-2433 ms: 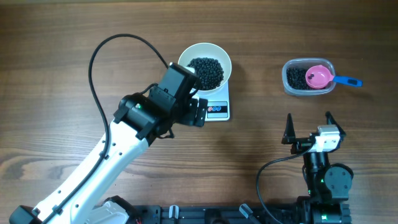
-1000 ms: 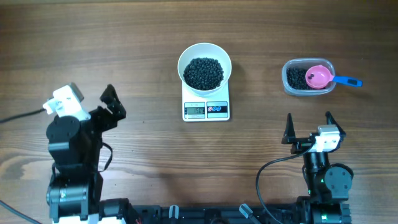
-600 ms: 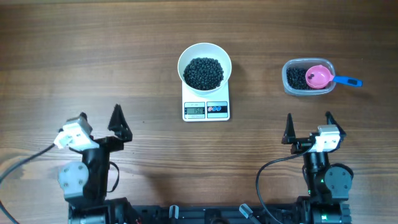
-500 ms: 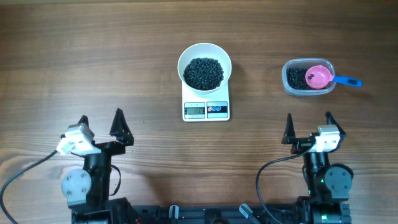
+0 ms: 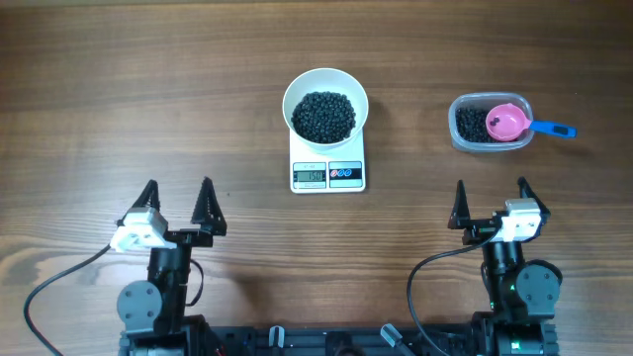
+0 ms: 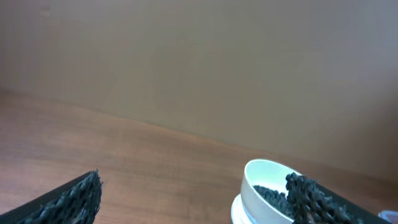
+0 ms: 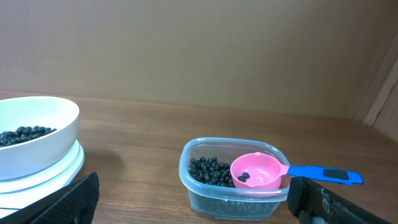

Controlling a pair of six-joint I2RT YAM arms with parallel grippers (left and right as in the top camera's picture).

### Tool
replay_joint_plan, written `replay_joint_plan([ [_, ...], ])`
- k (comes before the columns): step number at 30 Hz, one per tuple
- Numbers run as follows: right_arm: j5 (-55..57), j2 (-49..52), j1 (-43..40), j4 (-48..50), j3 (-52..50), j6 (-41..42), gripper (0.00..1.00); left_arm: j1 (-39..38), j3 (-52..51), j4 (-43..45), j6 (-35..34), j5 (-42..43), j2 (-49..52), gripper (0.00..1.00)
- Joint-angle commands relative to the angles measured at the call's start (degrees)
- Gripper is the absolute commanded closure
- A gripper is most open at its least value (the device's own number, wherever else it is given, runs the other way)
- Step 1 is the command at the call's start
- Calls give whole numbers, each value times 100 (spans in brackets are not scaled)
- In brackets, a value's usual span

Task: Scoop item into bowl and weigh 150g on scale

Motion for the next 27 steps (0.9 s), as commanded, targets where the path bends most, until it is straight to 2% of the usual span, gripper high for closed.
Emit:
replay_joint_plan([
  [1, -46, -57, -24, 11, -9, 66, 0, -212, -341, 426, 87, 9, -63, 0],
  [5, -48, -57, -24, 11, -9, 68, 1, -562, -415, 437, 4, -345, -63, 0],
  [11, -46, -57, -24, 11, -9, 68, 0, -699, -415, -647, 39, -595, -63, 0],
  [14, -46, -57, -24, 11, -9, 66, 0, -673, -415, -645, 389, -619, -63, 0],
  [27, -46, -57, -24, 11, -9, 66, 0, -551, -417, -638, 350, -704, -63, 0],
])
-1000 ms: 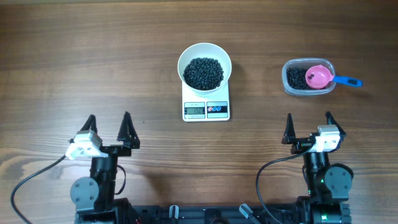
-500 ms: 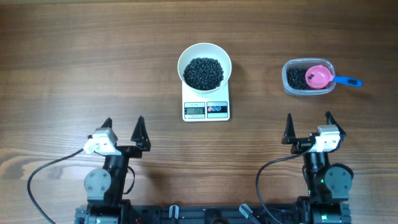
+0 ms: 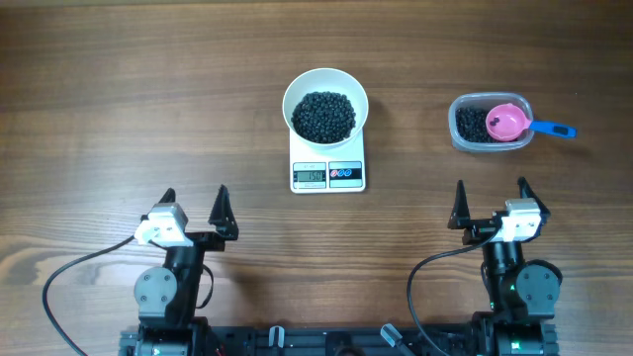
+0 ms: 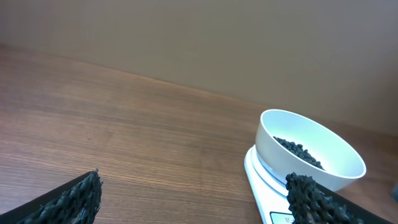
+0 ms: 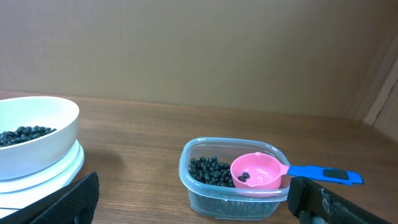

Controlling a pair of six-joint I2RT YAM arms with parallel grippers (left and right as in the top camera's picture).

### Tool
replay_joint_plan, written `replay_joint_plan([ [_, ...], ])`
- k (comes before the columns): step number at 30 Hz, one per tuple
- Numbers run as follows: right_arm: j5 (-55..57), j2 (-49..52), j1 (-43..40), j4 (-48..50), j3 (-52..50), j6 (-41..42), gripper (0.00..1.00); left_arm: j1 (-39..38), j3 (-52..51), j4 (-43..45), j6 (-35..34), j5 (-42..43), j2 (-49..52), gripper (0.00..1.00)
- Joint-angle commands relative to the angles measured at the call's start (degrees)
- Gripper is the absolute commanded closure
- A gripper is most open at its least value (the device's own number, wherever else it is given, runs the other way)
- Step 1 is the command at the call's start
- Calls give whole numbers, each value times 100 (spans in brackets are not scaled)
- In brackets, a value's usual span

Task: Scoop item into bowl and weigh 150g on scale

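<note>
A white bowl of black beans stands on the white scale, whose display is lit. At the back right a clear tub holds more beans and a pink scoop with a blue handle. The scoop holds a couple of beans. My left gripper is open near the front left, holding nothing. At the front right my right gripper is open too, well short of the tub. The bowl shows right of the left fingers.
Bare wooden table lies all round the scale and tub. Cables run from both arm bases along the front edge. A brown wall stands behind the table in the wrist views.
My left arm has drawn back and shifted slightly right, its camera now tilted lower on the table and scale. The right arm, bowl, scale and scoop are unchanged.
</note>
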Motion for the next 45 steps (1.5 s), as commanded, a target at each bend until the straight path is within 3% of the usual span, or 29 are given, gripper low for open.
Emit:
replay_joint_plan([
  [1, -46, -57, -24, 11, -9, 68, 0, 166, -31, -33, 70, -101, -50, 0],
  [45, -46, -57, -24, 11, -9, 66, 0, 310, -28, -24, 68, -31, -46, 0],
])
